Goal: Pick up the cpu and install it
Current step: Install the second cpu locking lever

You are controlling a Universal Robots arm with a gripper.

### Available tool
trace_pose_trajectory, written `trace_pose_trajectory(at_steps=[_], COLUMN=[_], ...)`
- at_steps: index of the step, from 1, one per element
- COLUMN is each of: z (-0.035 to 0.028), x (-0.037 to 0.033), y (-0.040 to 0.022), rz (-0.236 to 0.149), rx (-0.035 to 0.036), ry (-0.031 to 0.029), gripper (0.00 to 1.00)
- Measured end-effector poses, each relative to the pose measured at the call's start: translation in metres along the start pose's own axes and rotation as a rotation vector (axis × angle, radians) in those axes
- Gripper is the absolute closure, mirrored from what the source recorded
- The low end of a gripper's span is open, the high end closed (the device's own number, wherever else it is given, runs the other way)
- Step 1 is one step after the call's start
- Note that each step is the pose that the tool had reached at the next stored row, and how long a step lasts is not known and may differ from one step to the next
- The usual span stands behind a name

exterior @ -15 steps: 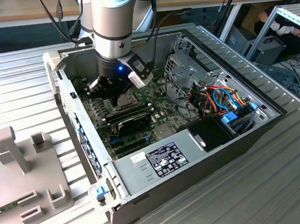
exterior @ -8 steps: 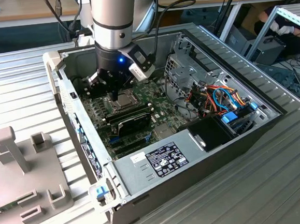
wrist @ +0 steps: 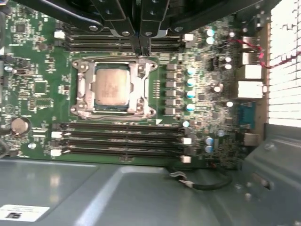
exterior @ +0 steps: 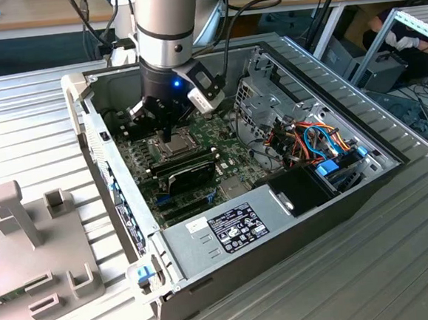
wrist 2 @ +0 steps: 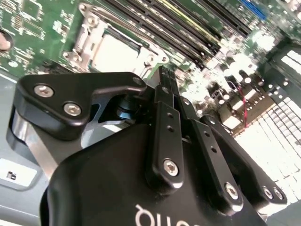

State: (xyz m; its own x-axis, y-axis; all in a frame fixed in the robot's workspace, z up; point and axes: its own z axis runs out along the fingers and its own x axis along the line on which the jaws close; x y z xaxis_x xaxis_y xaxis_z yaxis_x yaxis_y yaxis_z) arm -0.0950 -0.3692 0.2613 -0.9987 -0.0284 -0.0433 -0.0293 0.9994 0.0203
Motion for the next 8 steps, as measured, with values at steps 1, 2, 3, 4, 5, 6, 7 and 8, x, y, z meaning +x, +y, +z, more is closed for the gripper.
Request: trace_pose_trajectory(at_steps=[1,2,3,4,5,6,7,8], z=[0.0003,0.0009,0.0012,0.0017,0.0022,0.0025,0.0028,0.0031], x=[-0.0034,-0.0086,-0.0117,-0.0159,-0.0215,-0.0249,-0.0279,-0.0295], y=[-0.0001,-0.0002,-0.0003,-0.0005,-0.0007,-0.0008,-0.0008,-0.0008], rz=[0.0,0.0,0.0,0.0,0.0,0.0,0.0,0.0], rx=[0.0,-0.0001,-0.0001,0.0,0.0,0.0,0.0,0.0], ry=[0.0,0.0,0.0,0.0,0.0001,0.0001,0.0002,0.0001], gripper=[0.89,0.89,0.89,0.89,0.89,0.89,0.89,0.89])
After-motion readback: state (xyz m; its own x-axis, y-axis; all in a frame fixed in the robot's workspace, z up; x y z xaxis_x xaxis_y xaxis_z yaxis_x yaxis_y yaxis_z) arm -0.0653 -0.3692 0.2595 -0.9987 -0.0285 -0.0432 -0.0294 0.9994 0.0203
